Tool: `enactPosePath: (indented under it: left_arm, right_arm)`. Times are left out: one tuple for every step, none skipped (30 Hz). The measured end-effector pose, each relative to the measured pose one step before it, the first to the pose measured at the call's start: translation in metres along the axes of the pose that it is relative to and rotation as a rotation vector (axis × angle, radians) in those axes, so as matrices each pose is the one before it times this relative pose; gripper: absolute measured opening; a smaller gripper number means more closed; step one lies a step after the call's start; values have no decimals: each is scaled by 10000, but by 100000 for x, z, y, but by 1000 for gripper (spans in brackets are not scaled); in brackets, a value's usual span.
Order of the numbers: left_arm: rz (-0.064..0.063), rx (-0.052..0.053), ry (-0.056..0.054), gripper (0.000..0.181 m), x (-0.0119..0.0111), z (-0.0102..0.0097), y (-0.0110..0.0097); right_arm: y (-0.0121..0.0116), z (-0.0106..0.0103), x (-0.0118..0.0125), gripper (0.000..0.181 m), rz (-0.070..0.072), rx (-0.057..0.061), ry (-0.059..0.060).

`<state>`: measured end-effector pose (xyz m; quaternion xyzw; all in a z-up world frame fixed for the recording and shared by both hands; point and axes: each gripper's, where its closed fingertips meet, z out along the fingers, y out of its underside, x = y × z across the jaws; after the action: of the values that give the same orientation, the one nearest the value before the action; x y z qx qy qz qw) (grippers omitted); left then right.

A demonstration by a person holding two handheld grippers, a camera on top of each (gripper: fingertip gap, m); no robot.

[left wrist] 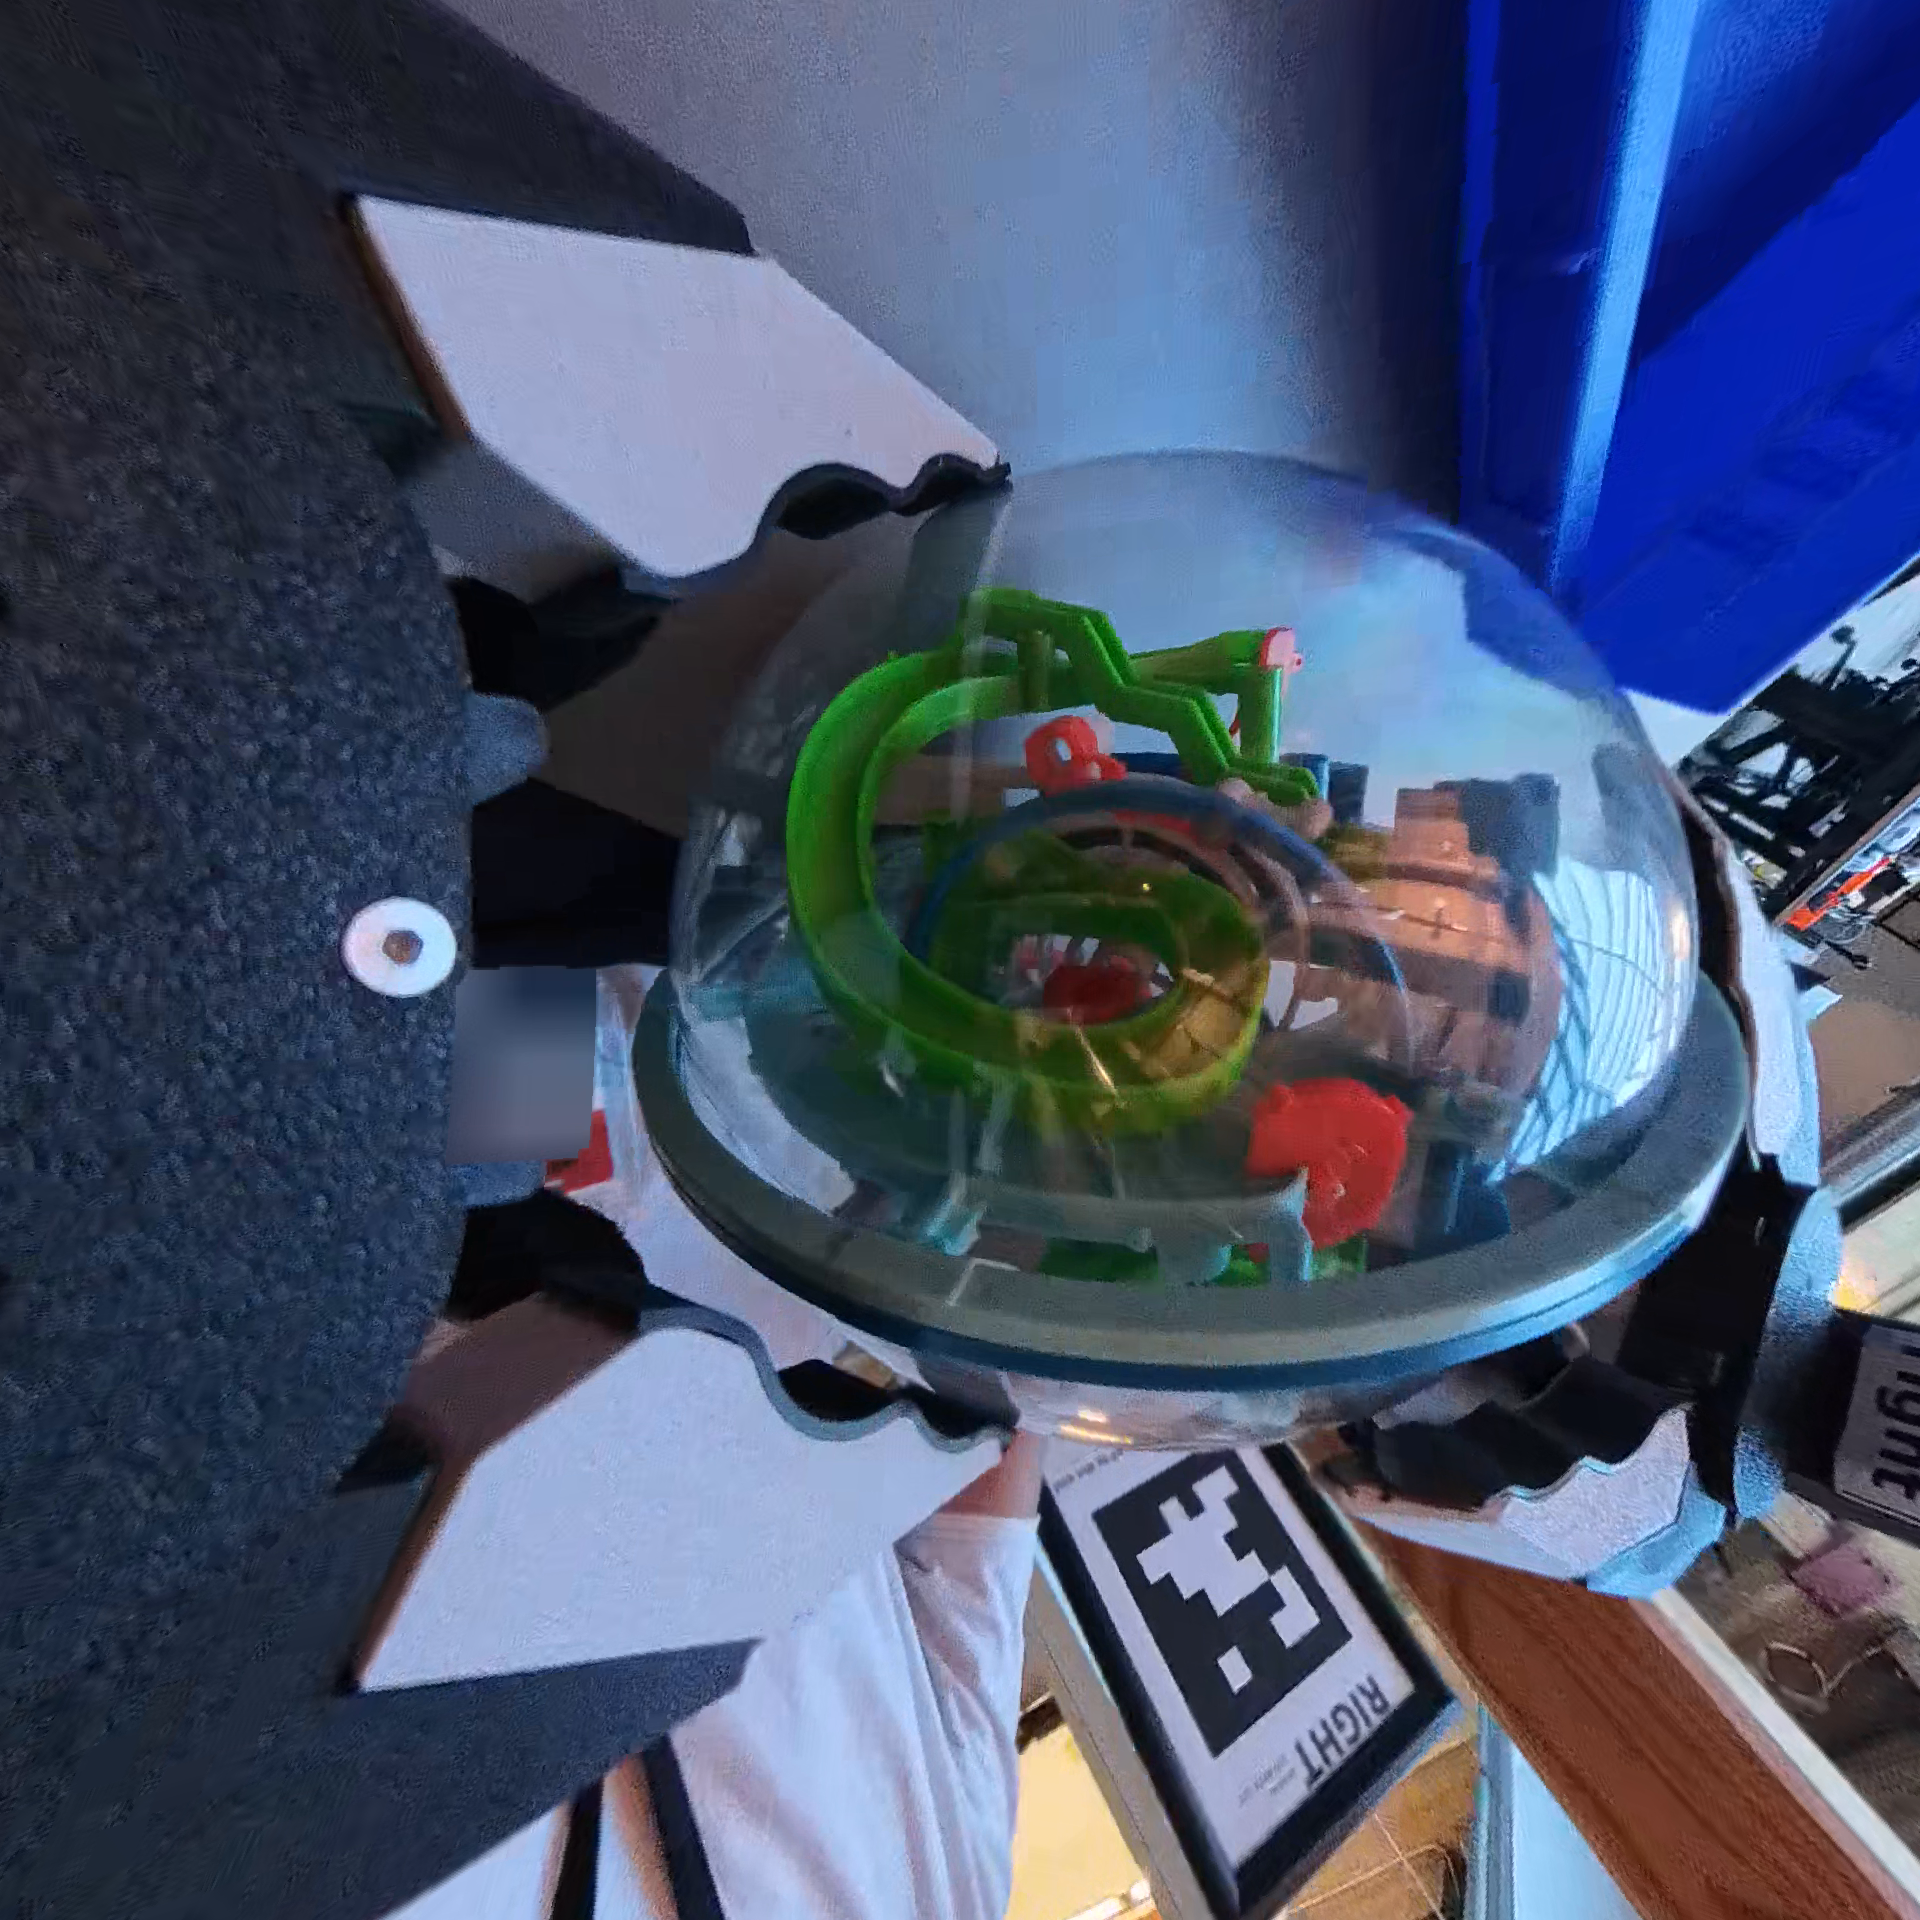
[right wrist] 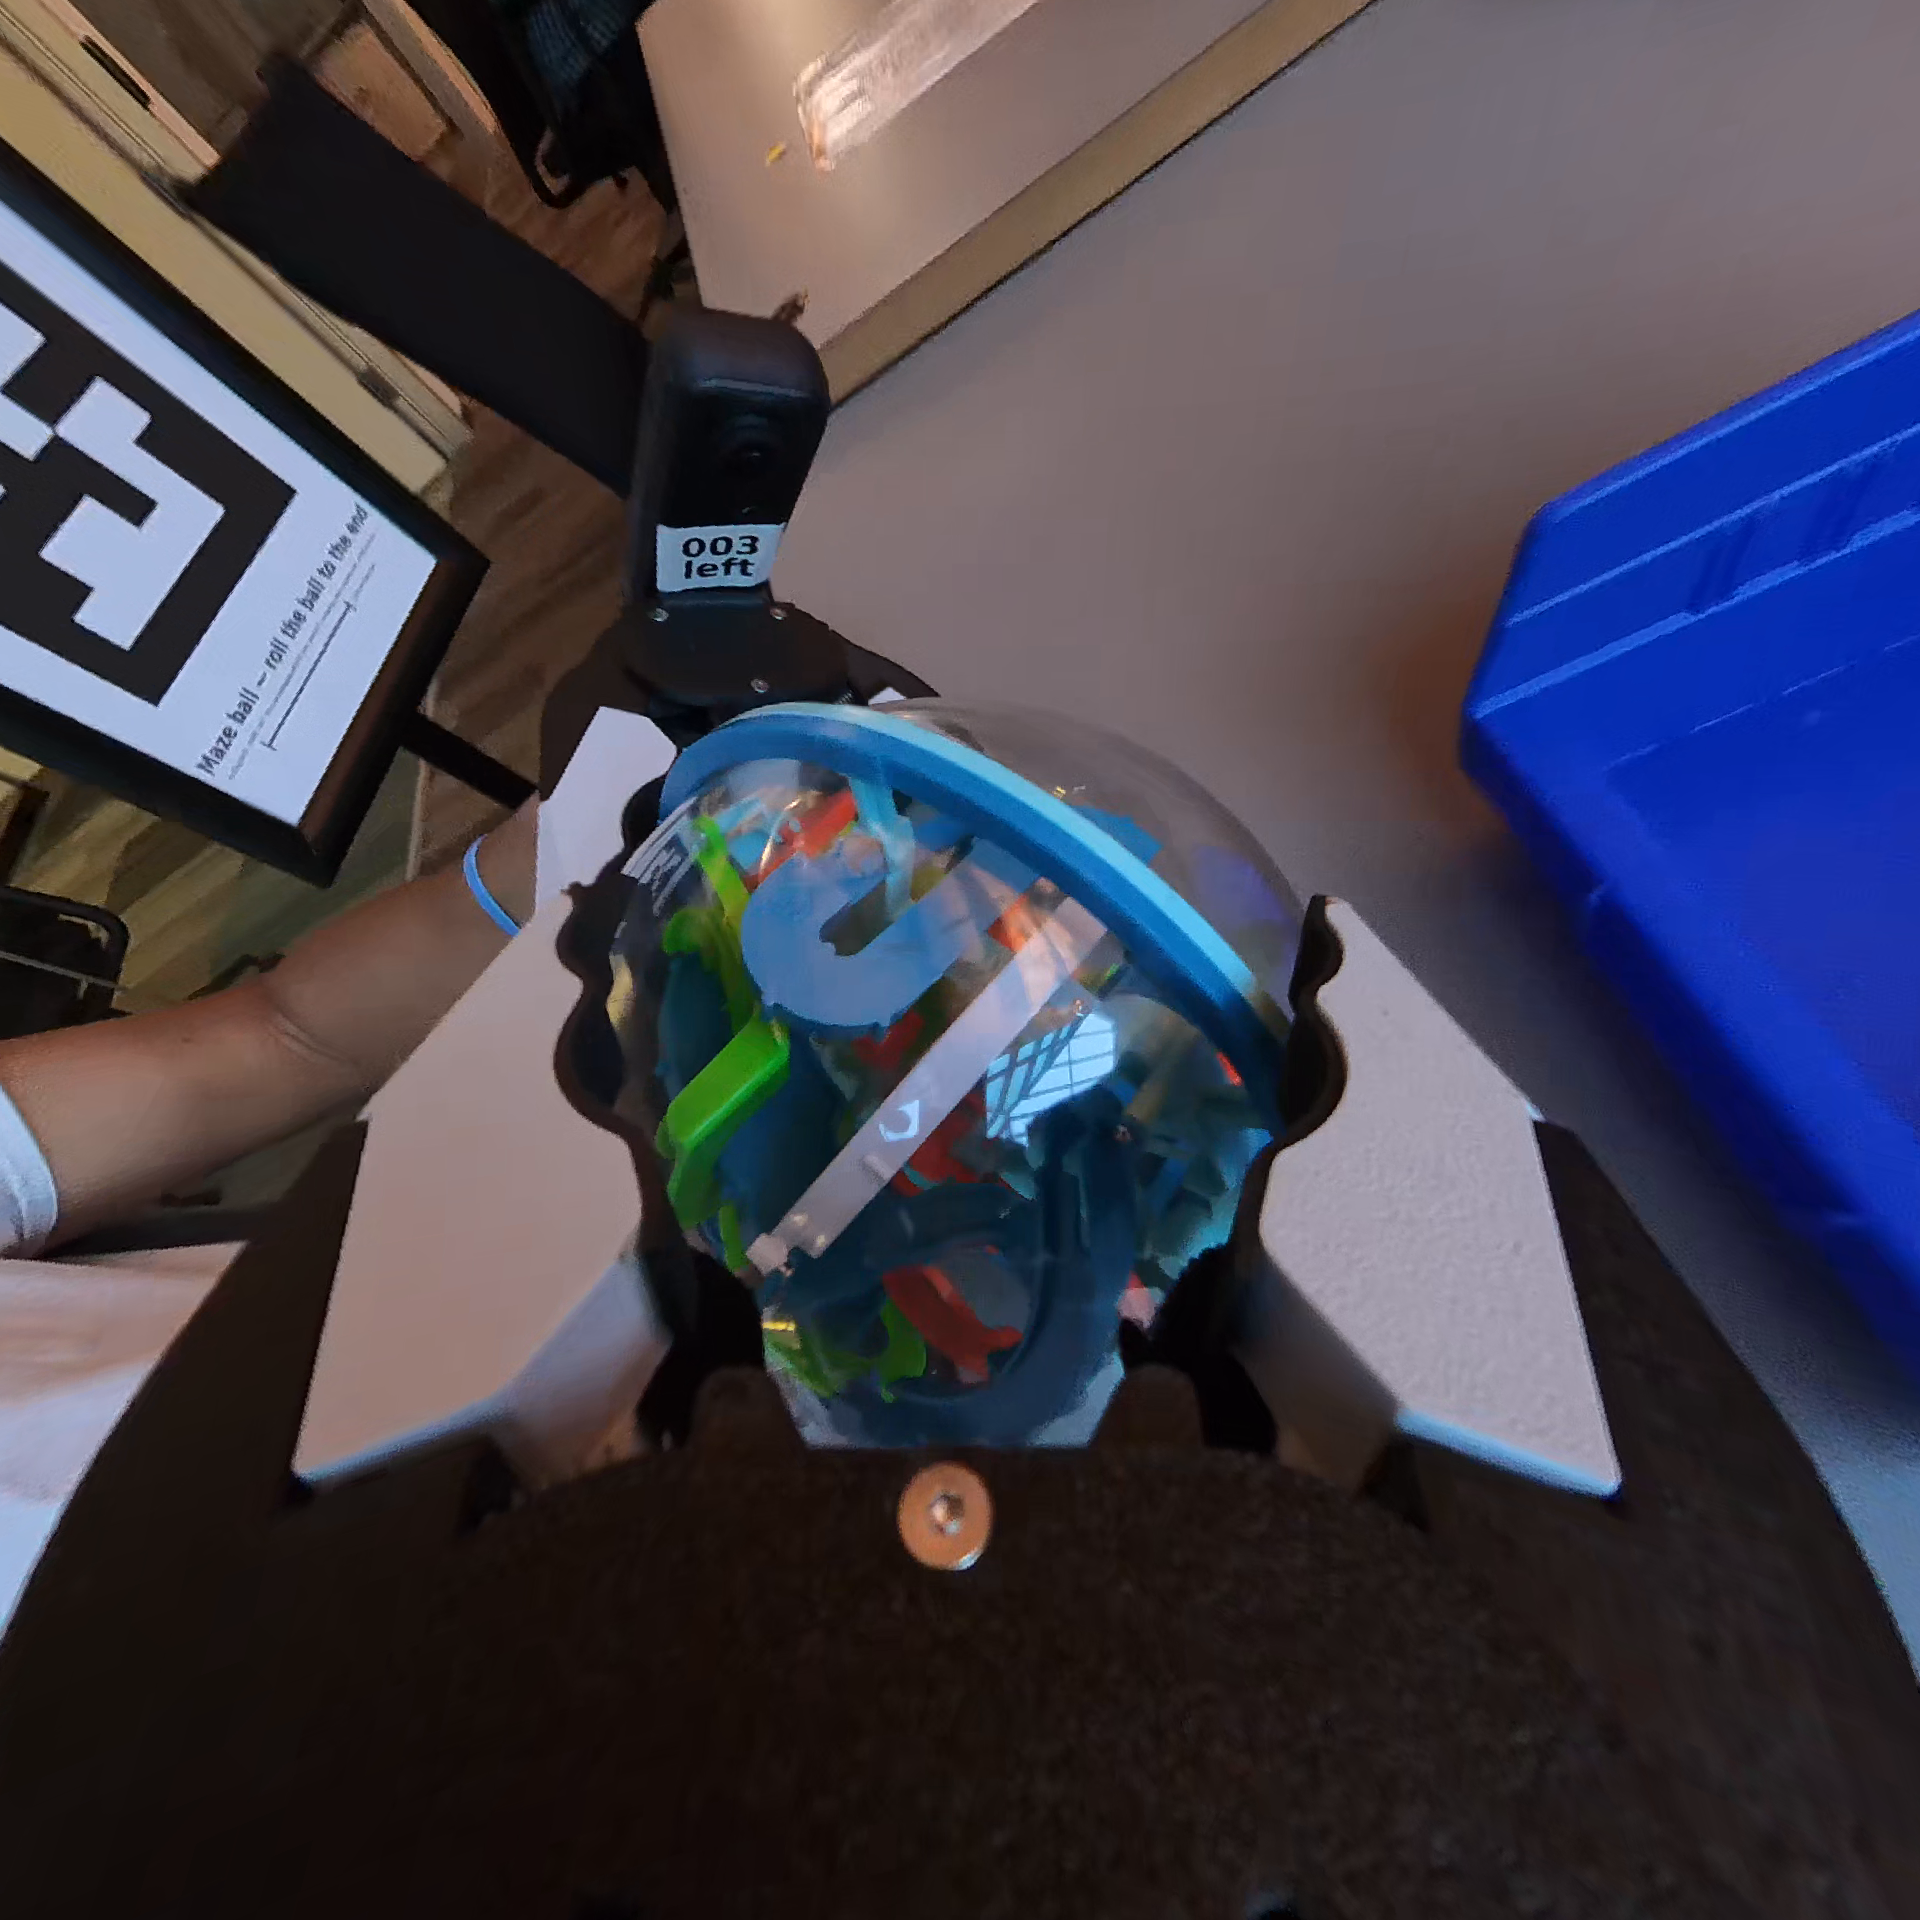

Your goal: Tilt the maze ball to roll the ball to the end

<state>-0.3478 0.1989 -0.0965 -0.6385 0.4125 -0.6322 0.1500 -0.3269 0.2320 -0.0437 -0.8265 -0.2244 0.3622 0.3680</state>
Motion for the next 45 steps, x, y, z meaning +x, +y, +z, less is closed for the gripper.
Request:
enactPosePath:
  left_arm:
    - [-6, -107, -25, 159, -519, 100, -498]
    - [22, -62, 5, 158, -470, 29, -458]
    - [3, -11, 92, 158, -339, -30, -425]
    - [-30, 32, 133, 157, -259, -71, -431]
    - [-44, 94, 62, 156, -301, -104, -531]
    - [-51, 96, 1, 155, -298, -165, -543]
    - [-5, 37, 1, 154, -284, -155, -444]
    - [21, -35, 57, 153, -251, -118, -330]
    - [-33, -45, 92, 152, -290, -27, -359]
    - [-113, -18, 92, 152, -343, 61, -465]
    - [-147, -57, 112, 152, -311, 120, -444]
    - [-123, -104, 162, 152, -321, 135, -398]
    - [-132, -108, 216, 152, -289, 100, -355]
    - [-224, -65, 214, 152, -272, 10, -346]
    - [-282, 42, 127, 155, -393, -155, -488]
    - [-240, 164, 69, 153, -399, -217, -565]
    - [-172, 88, 93, 153, -237, -145, -360]
    - [-97, 3, 57, 155, -54, -128, -64]
    - [46, 113, -56, 154, -5, -296, 1]
    - [240, 233, -200, 152, -81, -480, 10]
    - [263, 189, -317, 152, -222, -630, 192]
    - [195, 119, -309, 154, -222, -714, 372]
    - [134, 158, -149, 158, 28, -690, 332]
    - [16, 195, 23, 158, 293, -572, 252]
    - [-25, 62, 68, 158, 378, -284, 394]
    - [88, -132, -91, 158, 258, 23, 605]
    - [217, -185, -261, 157, 167, 302, 624]
    - [294, -210, -181, 158, 384, 586, 622]
    - [313, -227, -307, 158, 233, 732, 472]
    - [320, -239, -677, 158, -388, 676, 247]
    - [284, -293, -583, 158, -364, 470, 99]
    - [205, -280, -275, 159, -53, 144, -157]
    - [252, -158, -146, 159, 95, -51, -445]
    - [383, 1, -189, 159, 153, -92, -735]
    - [422, 34, -191, 159, 365, -150, -931]
    - [472, -11, -197, 159, 549, -246, -1038]
    - [607, 4, -229, 159, 659, -341, -1191]
    - [744, 9, -255, 159, 800, -424, -1382]
    - [829, -17, -268, 159, 875, -464, -1504]
    - [899, -52, -289, 159, 923, -493, -1651]
    - [984, -87, -321, 158, 914, -518, -1693]
    - [1064, -102, -344, 158, 883, -515, -1754]
    - [1076, -95, -340, 158, 819, -515, -1761]
    - [1023, -85, -319, 158, 727, -520, -1716]
    - [932, -66, -294, 159, 630, -493, -1640]
  right_arm:
    - [-414, -88, 591, 129, -112, 226, -189]
    - [-294, -212, 184, 133, -226, 297, -429]
    - [93, -488, 356, 134, -2, 153, -283]
    - [396, -768, 648, 137, 42, 98, -92]
    - [395, -966, 692, 139, -130, 233, -73]
    - [780, -1189, 1029, 142, -7, 162, 175]
    - [767, -1187, 1630, 144, -39, 281, 537]
    - [268, -815, 1241, 146, -76, 635, 285]
    - [-104, -311, 309, 146, -79, 809, -239]
    - [63, 288, -233, 146, 11, 558, -463]
    - [786, 794, -341, 146, -68, -95, -419]
    - [940, 1043, -373, 149, -308, -376, -325]
    - [456, 1045, -372, 152, -252, -164, -258]
    - [62, 730, 35, 155, -73, 42, -46]
    - [-215, 269, 477, 155, 243, 201, 86]
    - [-267, 163, 554, 155, 315, 231, 35]
    - [-148, 88, 211, 154, 288, 131, -114]
    - [185, 94, 49, 153, 333, -131, -145]
    - [68, 55, 29, 153, 154, -92, -98]
    - [-58, 35, 12, 152, 87, -1, -48]
    - [-112, 50, 50, 151, 175, 59, -42]
    - [-133, 78, 55, 150, 131, 61, -31]
    - [-54, 99, 25, 150, 33, -16, -54]
    - [-75, 88, 18, 150, 32, -15, -56]
    - [-56, 85, -1, 150, -27, -43, -52]
    - [-45, 63, -13, 150, -37, -41, -54]
    - [-73, 110, 0, 150, 21, 13, -26]
    - [-86, 179, -7, 150, 29, 67, -6]
    - [2, 256, -53, 151, 31, 51, -22]
    - [90, 285, -12, 154, 63, 1, 22]
    - [-29, 166, 84, 155, 24, 46, 113]
    - [2, -65, 70, 155, -93, -35, 27]
    - [105, -150, -41, 155, -13, -158, -64]
    - [-27, -144, -106, 155, -152, -93, -43]
    - [-393, -191, -262, 155, -203, 128, -64]
    - [-724, -261, -449, 155, -293, 241, -72]
    - [-996, -296, -629, 155, -466, 259, -71]
    - [-1167, -323, -783, 155, -628, 294, -62]
    - [-1308, -348, -859, 155, -701, 322, -53]
    - [-1392, -344, -903, 155, -760, 337, -54]
    - [-1390, -346, -879, 155, -817, 348, -62]
    - [-1348, -353, -835, 155, -892, 314, -51]
    - [-1350, -362, -768, 154, -892, 296, -26]
    - [-1335, -355, -673, 155, -863, 250, 1]
    - [-1264, -334, -565, 155, -792, 178, 19]
